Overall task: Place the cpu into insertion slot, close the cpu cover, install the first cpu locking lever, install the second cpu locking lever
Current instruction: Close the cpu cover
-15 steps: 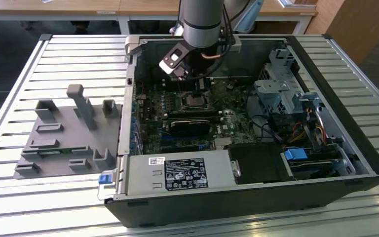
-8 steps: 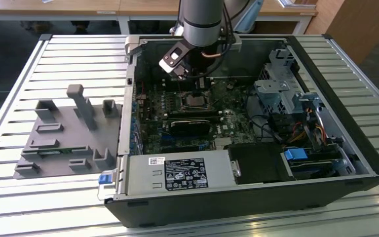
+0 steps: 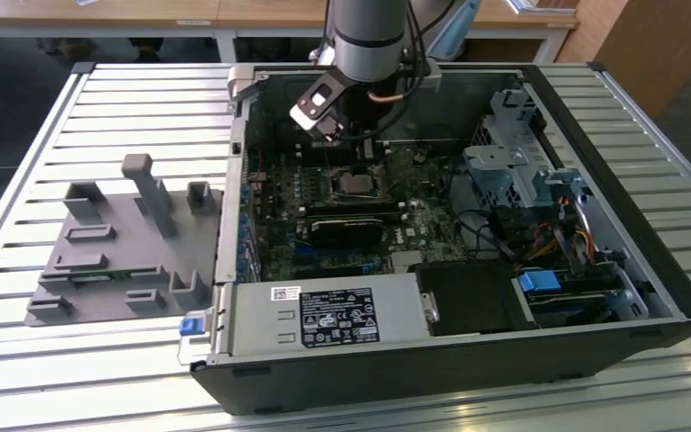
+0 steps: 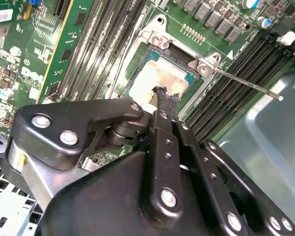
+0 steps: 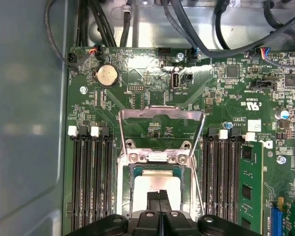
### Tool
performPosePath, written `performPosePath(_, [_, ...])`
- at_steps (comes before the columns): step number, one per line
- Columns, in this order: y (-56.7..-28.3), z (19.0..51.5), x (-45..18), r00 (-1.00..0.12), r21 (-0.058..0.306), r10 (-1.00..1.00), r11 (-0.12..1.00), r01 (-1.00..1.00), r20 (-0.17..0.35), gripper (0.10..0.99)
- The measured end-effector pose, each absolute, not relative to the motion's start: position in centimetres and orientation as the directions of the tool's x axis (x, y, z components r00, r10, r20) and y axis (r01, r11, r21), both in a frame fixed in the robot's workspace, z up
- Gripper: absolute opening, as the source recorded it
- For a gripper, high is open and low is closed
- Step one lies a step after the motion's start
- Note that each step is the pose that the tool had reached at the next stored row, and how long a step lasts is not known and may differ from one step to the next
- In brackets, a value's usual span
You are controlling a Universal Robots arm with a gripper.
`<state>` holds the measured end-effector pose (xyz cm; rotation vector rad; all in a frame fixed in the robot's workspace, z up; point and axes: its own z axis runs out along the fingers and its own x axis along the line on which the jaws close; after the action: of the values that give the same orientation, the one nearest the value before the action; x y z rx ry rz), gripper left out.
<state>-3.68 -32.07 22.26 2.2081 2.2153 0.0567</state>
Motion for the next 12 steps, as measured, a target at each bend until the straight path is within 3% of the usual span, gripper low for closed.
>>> performPosePath(12, [-32.1, 23.6, -3.7, -0.004, 0.035, 1.000, 0.003, 0.999, 0.016, 0.106])
